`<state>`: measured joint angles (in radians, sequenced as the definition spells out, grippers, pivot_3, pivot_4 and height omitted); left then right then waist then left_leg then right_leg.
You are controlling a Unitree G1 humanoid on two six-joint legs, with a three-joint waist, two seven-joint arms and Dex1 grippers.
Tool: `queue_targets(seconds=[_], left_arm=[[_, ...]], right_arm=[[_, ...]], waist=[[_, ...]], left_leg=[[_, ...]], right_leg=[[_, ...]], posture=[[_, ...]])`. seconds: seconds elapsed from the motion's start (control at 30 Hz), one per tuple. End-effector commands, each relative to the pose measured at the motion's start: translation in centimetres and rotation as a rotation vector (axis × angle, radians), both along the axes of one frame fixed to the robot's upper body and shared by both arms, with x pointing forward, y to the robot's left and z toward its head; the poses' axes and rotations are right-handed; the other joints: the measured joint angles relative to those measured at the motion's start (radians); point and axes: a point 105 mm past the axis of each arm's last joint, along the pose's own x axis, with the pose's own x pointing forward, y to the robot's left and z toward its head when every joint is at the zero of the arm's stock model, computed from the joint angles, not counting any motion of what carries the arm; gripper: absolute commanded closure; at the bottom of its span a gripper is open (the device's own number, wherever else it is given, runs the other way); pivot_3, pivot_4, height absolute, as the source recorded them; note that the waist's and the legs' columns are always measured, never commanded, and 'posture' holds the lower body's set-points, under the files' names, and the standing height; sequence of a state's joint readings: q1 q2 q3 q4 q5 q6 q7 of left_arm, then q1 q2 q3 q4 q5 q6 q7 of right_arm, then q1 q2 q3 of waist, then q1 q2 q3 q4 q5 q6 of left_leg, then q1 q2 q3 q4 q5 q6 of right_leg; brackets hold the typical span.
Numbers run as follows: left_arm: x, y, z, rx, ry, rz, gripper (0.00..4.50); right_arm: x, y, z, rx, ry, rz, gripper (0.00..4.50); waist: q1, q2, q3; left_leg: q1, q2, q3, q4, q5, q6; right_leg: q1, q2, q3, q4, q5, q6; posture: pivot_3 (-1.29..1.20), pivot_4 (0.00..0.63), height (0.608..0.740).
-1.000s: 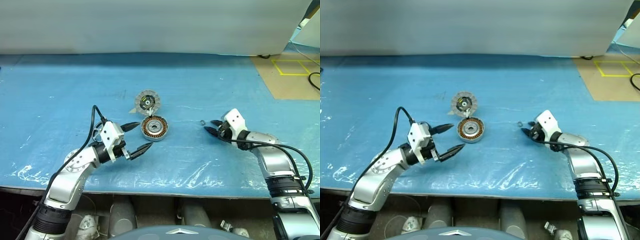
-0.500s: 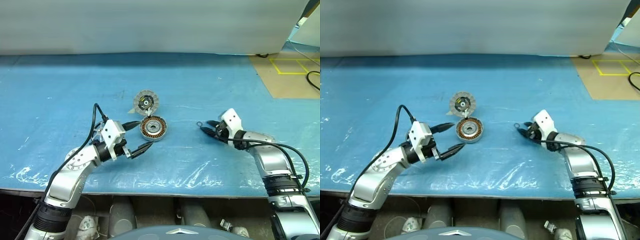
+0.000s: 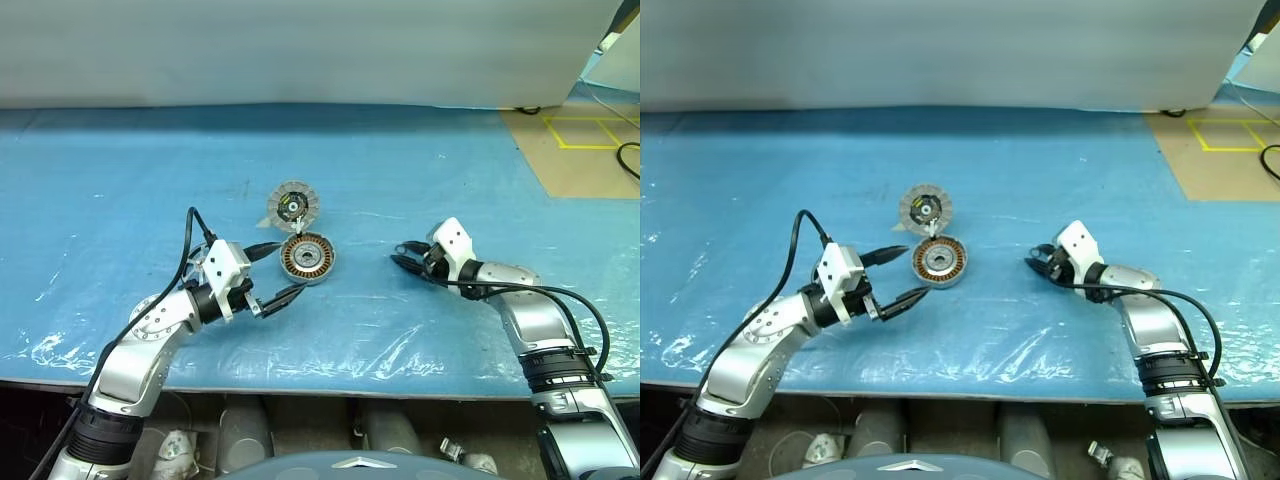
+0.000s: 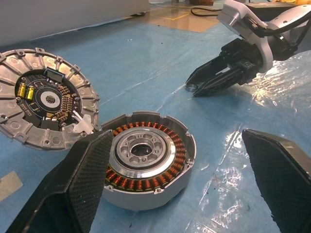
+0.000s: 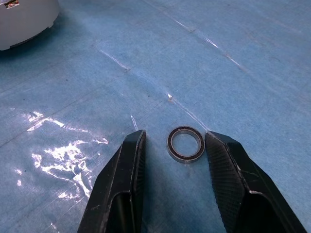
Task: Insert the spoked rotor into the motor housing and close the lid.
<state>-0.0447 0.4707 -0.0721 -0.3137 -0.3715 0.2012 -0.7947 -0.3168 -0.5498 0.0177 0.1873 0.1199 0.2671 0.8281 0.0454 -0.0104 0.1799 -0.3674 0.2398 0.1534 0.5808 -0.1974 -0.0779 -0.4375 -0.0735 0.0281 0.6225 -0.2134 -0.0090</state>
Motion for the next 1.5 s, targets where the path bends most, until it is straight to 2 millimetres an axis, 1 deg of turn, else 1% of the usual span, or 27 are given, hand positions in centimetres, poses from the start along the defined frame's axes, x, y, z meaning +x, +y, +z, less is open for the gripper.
queue_targets(seconds=[0.03,0.23,0.37,0.6,0.7,0.77,0.8,0.87,0.93,1.03,1.13,1.23,1.27,1.37,1.5], left_arm=[[-0.2,0.1,0.5,-0.001,-0.036,-0.006,0.00],[-0.2,0.2,0.2,0.001,-0.033,-0.008,0.00],[-0.1,0.2,0.1,0.001,-0.033,-0.009,0.00],[-0.1,0.4,-0.2,0.005,-0.034,-0.004,0.00],[-0.1,0.4,-0.2,0.006,-0.035,-0.005,0.00],[-0.1,0.4,-0.2,0.005,-0.036,-0.005,0.00],[0.0,0.4,-0.2,0.005,-0.037,-0.005,0.00],[0.0,0.4,-0.2,0.003,-0.040,-0.003,0.00],[0.0,0.7,-0.1,-0.002,-0.052,0.015,0.00],[0.1,1.0,0.2,-0.013,-0.062,0.036,0.00],[-0.3,1.3,-0.1,-0.005,-0.056,0.051,0.00],[-0.4,1.7,-0.3,-0.005,-0.053,0.075,0.00],[-0.5,1.8,-0.3,-0.005,-0.053,0.080,0.00],[-0.6,2.2,-0.7,0.003,-0.050,0.103,0.00],[-0.7,2.5,-0.9,0.004,-0.050,0.127,0.00]], right_arm=[[-0.1,-1.1,-0.1,-0.045,0.002,-0.007,2.51],[-0.3,-1.5,-0.1,-0.054,0.004,-0.003,2.51],[0.0,-1.1,0.1,-0.032,-0.002,-0.008,2.51],[-0.2,-1.1,-0.4,-0.046,0.014,0.000,2.51],[-0.2,-1.0,-0.5,-0.051,0.018,0.004,3.11],[-0.2,-1.0,-0.6,-0.053,0.019,0.005,3.73],[-0.2,-1.0,-0.6,-0.055,0.019,0.005,3.83],[-0.1,-1.1,-0.6,-0.056,0.018,0.004,3.83],[0.2,-0.7,0.3,-0.037,-0.015,0.012,3.83],[0.6,0.4,2.0,0.026,-0.053,0.034,3.83],[0.3,3.6,5.3,0.110,-0.114,0.172,3.83],[-0.3,6.0,7.2,0.143,-0.129,0.285,3.83],[-0.5,6.4,7.5,0.146,-0.128,0.304,3.83],[-1.0,8.6,7.8,0.113,-0.116,0.406,3.83],[-1.0,11.2,8.2,0.098,-0.118,0.486,3.83]], waist=[[0.001,0.000,0.000],[0.002,0.000,0.000],[0.002,0.000,0.000],[0.002,0.000,0.000],[0.002,0.000,0.000],[0.002,0.000,0.000],[0.002,0.000,0.000],[0.002,0.000,0.000],[0.002,0.000,-0.001],[0.001,0.000,-0.001],[-0.005,0.001,-0.001],[-0.006,0.001,-0.001],[-0.003,0.001,-0.001],[0.004,0.001,-0.001],[0.003,0.001,-0.001]], left_leg=[[0.000,0.000,0.000,0.000,0.000,0.000],[0.000,0.000,0.000,0.000,0.000,0.000],[0.000,0.000,0.000,0.000,0.000,0.000],[0.000,0.000,0.000,0.000,0.000,0.000],[0.001,0.000,0.000,0.000,0.000,0.000],[0.001,0.000,0.000,0.000,0.000,0.000],[0.001,0.000,0.000,0.000,0.000,0.000],[0.001,0.000,0.000,0.000,0.000,0.000],[0.002,0.000,0.000,0.000,0.000,0.000],[0.001,0.000,0.000,0.000,0.000,0.000],[0.001,0.000,0.000,0.000,0.000,0.000],[0.000,0.000,0.001,0.000,0.000,0.000],[0.001,0.000,0.001,0.000,0.000,0.000],[0.001,0.000,0.000,0.000,0.000,0.000],[0.001,0.000,0.000,0.000,0.000,0.000]], right_leg=[[0.000,0.000,0.000,0.000,0.000,0.000],[0.000,0.000,0.000,0.000,0.000,0.000],[0.000,0.000,0.000,0.000,0.000,0.000],[0.001,0.000,0.000,0.000,0.000,0.000],[0.001,0.000,0.000,0.000,0.000,0.000],[0.001,0.000,0.000,0.000,0.000,0.000],[0.001,0.000,0.000,0.000,0.000,0.000],[0.002,0.000,0.000,0.000,0.000,0.000],[0.002,0.000,0.000,0.000,0.000,0.000],[0.002,0.000,0.000,0.000,0.000,0.000],[0.001,0.000,0.000,0.000,0.000,0.000],[-0.001,0.001,0.000,0.001,0.000,0.000],[-0.001,0.001,0.000,0.001,0.000,0.000],[0.000,0.000,0.000,0.000,0.000,0.000],[0.000,0.000,0.000,0.001,0.000,0.000]], posture=[[0.00,0.150,0.740],[0.00,0.150,0.740],[0.00,0.150,0.740],[0.00,0.150,0.740],[0.00,0.150,0.740],[0.00,0.150,0.740],[0.00,0.150,0.740],[0.00,0.150,0.740],[0.00,0.150,0.740],[0.00,0.150,0.740],[0.00,0.150,0.740],[0.00,0.150,0.740],[0.00,0.150,0.740],[0.00,0.150,0.740],[0.00,0.150,0.740]])
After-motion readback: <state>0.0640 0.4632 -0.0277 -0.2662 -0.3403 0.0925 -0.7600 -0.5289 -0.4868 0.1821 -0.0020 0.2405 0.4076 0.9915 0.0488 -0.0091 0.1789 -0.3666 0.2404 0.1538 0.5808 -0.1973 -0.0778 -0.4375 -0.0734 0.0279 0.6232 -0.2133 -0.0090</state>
